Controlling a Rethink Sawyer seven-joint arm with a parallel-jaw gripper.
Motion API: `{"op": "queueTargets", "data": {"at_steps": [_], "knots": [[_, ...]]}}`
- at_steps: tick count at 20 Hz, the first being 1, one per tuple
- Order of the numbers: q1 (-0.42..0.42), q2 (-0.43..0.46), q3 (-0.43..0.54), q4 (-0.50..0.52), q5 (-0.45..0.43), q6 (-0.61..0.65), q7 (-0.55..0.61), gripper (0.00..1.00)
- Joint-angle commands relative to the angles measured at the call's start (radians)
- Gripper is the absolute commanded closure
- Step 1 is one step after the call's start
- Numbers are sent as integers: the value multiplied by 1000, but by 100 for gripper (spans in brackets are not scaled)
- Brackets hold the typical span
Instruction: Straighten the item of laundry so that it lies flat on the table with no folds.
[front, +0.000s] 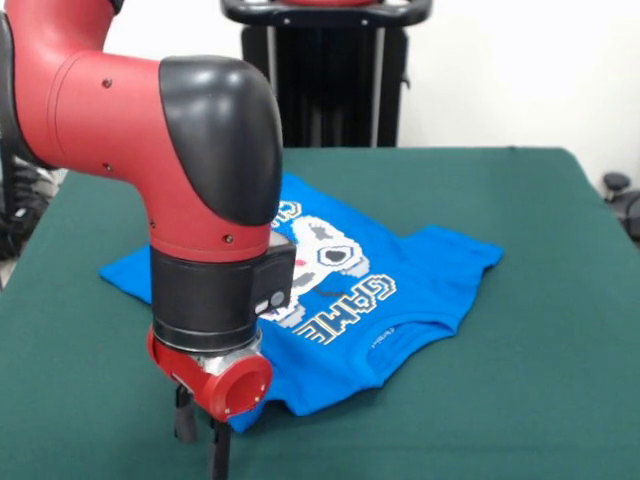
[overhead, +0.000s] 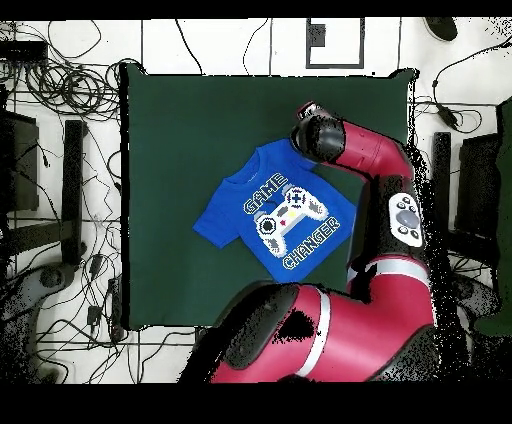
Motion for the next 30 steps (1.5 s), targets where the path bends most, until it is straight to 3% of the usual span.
{"op": "queueTargets", "data": {"at_steps": [1, 7, 23, 30], "knots": [[18, -149, 97, 161, 10, 162, -47, 0], [6, -210, 118, 246, 20, 146, -28, 0], [-67, -180, 258, 411, 3, -98, 13, 0], [-80, -178, 281, 429, -4, -128, 32, 0]]}}
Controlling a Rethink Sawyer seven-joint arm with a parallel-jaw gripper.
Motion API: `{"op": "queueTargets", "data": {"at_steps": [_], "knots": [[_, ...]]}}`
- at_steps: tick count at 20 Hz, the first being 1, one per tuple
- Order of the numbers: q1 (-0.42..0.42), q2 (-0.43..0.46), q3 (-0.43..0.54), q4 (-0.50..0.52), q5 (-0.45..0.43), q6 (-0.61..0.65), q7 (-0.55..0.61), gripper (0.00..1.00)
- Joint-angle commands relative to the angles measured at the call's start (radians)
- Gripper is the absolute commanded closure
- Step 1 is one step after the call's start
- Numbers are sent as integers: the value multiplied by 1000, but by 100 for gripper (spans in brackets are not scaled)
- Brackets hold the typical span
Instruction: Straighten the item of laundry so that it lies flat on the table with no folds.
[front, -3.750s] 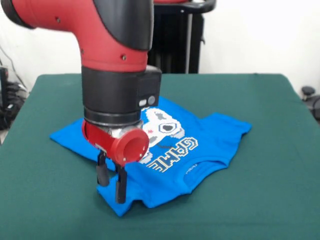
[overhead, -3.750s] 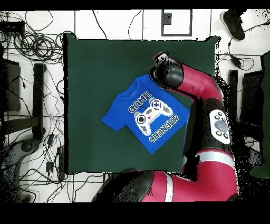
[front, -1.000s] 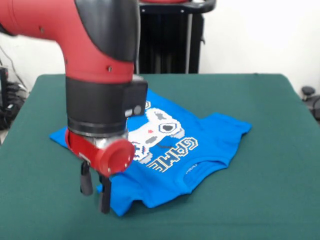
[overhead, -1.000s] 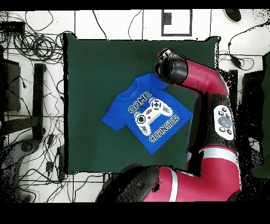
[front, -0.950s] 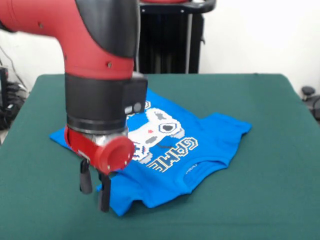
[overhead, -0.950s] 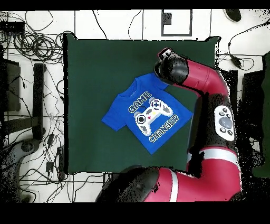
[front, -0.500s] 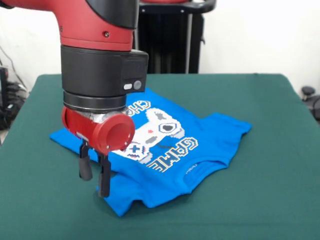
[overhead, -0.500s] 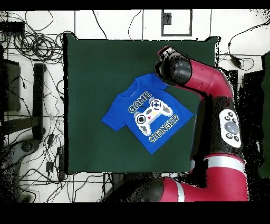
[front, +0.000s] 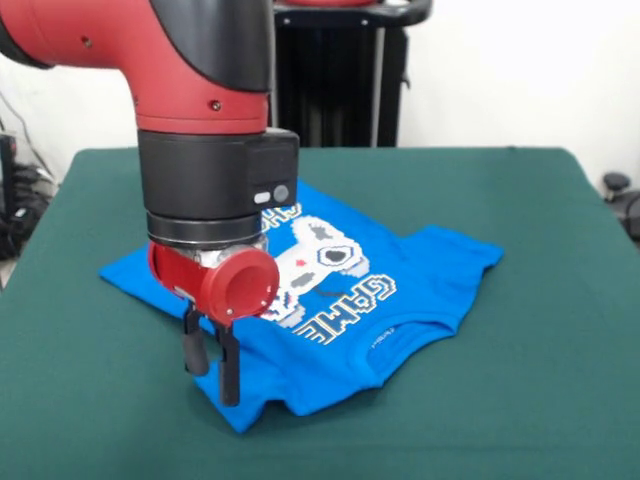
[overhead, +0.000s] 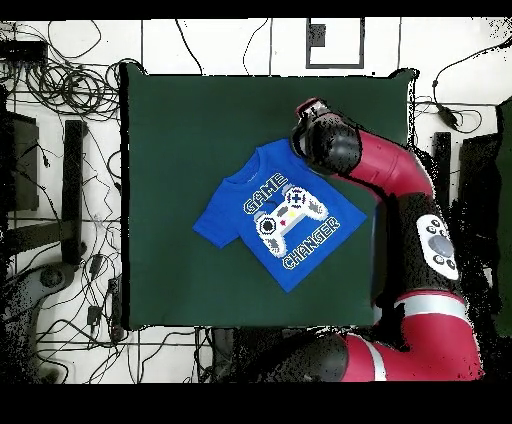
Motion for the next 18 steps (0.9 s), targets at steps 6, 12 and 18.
{"op": "queueTargets", "data": {"at_steps": [6, 12, 18], "knots": [[-18, 21, 186, 211, 4, -48, 33, 0], [-22, 11, 201, 215, 10, -32, 40, 0], [-31, 19, 211, 210, 8, -30, 33, 0]]}}
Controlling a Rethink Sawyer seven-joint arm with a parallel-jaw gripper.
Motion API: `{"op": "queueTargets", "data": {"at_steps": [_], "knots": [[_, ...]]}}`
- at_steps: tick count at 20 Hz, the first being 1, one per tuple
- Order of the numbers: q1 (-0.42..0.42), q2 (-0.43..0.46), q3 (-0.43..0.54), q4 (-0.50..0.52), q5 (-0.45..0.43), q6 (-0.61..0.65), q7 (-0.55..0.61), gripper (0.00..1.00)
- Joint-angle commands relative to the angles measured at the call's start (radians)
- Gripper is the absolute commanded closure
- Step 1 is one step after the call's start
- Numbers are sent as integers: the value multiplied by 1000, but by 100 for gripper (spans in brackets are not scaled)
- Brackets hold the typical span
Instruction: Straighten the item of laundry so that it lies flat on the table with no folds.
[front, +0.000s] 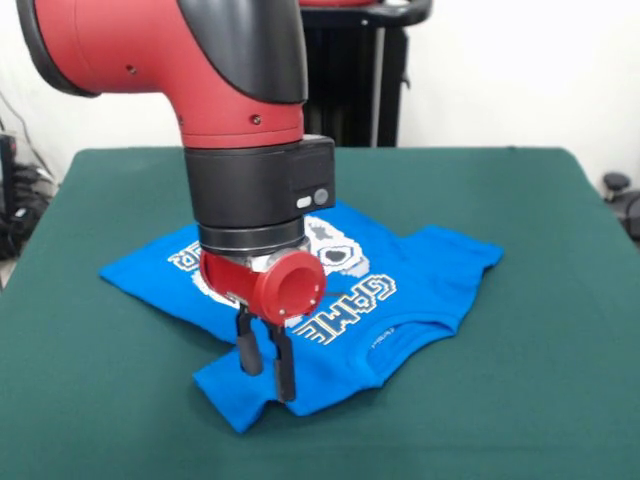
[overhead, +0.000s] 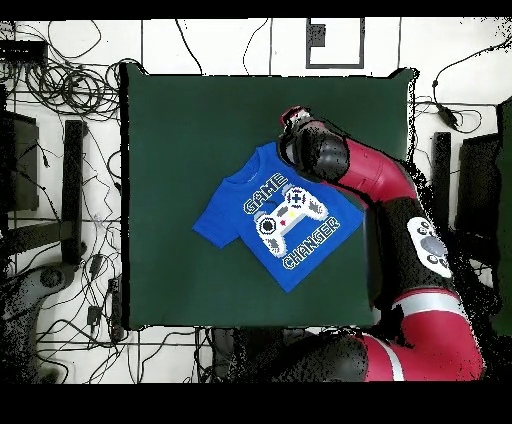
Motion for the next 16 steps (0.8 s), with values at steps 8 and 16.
{"op": "queueTargets", "data": {"at_steps": [8, 16], "knots": [[6, 66, 126, 88, -9, -4, 19, 0], [47, 147, 77, -19, -33, -18, 11, 0]]}}
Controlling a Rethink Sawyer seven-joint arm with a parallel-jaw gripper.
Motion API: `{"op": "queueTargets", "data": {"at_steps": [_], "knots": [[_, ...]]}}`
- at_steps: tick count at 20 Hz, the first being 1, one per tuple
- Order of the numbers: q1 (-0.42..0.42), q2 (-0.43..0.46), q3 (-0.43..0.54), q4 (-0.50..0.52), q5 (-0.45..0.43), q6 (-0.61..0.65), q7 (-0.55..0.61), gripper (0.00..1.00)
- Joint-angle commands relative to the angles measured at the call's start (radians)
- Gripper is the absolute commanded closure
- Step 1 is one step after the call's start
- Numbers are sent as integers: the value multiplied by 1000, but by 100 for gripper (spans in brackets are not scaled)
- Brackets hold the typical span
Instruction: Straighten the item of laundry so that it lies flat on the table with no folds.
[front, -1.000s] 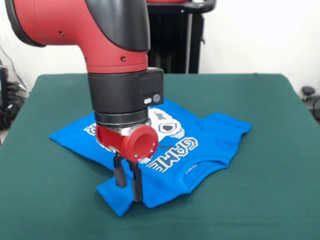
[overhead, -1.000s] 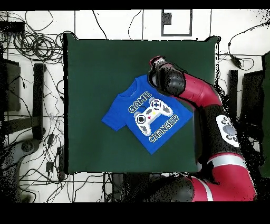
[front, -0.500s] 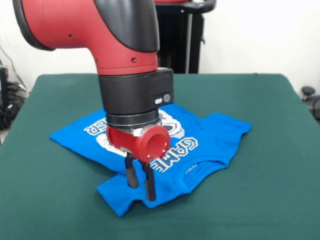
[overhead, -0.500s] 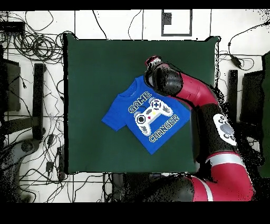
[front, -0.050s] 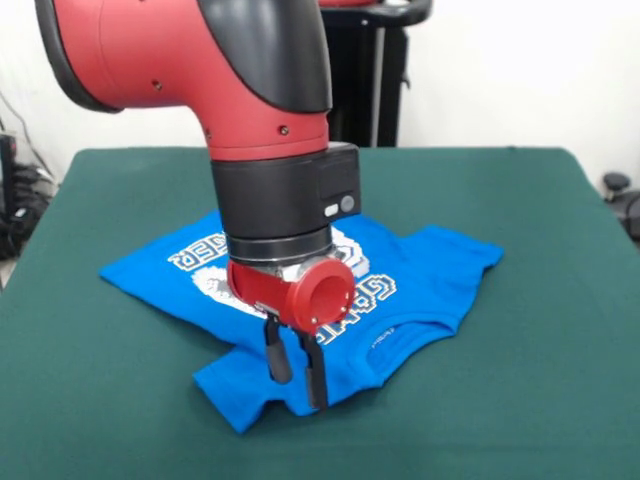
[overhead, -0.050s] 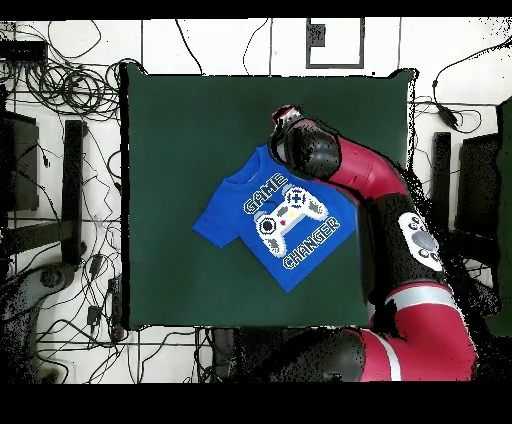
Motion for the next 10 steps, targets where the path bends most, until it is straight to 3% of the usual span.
{"op": "queueTargets", "data": {"at_steps": [1, 10], "knots": [[40, 129, 45, -13, -33, -22, 9, 0], [61, 155, 5, -68, -38, 50, -1, 0]]}}
